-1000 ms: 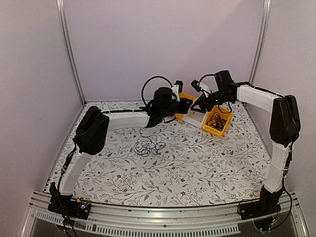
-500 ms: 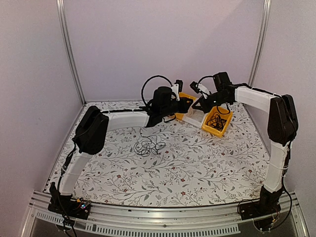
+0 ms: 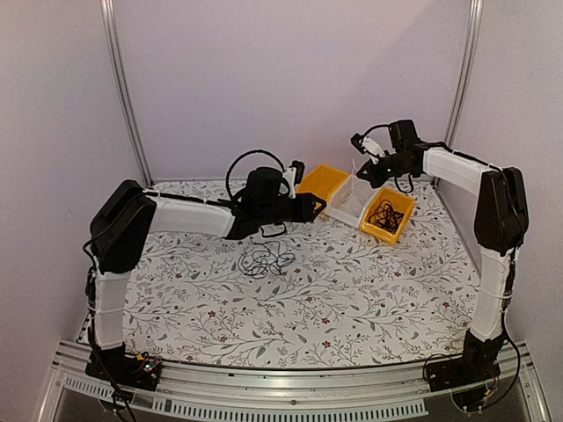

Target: Untangle the cables

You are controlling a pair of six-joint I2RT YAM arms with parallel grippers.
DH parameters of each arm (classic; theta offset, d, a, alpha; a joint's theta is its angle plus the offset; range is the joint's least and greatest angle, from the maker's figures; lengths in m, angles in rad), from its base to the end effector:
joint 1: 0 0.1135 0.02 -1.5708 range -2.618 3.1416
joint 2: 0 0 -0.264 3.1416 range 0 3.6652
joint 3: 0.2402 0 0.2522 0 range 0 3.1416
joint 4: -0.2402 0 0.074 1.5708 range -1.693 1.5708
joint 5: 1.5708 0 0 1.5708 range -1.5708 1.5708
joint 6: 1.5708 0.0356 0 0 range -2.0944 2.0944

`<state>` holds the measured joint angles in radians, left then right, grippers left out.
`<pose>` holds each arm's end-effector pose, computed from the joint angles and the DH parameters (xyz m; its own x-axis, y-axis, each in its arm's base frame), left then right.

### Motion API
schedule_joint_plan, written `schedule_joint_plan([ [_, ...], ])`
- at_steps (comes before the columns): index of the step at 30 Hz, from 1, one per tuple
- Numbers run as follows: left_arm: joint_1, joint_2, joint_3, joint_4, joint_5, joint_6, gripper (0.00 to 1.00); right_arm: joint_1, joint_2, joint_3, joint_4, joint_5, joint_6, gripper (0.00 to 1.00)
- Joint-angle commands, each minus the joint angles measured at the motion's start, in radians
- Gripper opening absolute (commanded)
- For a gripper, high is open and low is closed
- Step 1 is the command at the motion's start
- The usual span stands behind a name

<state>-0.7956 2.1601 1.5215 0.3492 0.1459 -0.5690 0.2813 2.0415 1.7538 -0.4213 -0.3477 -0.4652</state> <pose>0.3489 -0.3635 0.2040 -0.6016 -0.1477 -0.7851 0.5699 0.6093 -0.5513 0.4512 0.1430 0.2668 -0.3305 -0.5345 -0.7779 -0.7359 0.6620 -0.1422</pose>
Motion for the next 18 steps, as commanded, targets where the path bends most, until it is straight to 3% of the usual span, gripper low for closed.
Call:
schedule_joint_plan([
  [1,0.010,-0.204,-0.243,0.105,-0.025,-0.002,0.37,-0.028,0.082,0.083,-0.048,0.125,-0.074,0.00],
  [9,0.010,-0.351,-0.470,0.095,-0.065,-0.011,0.36,-0.028,0.239,0.184,-0.113,0.135,-0.098,0.00],
  [18,0.008,-0.425,-0.538,0.068,-0.049,-0.025,0.35,-0.026,0.320,0.271,-0.178,0.133,-0.078,0.00],
])
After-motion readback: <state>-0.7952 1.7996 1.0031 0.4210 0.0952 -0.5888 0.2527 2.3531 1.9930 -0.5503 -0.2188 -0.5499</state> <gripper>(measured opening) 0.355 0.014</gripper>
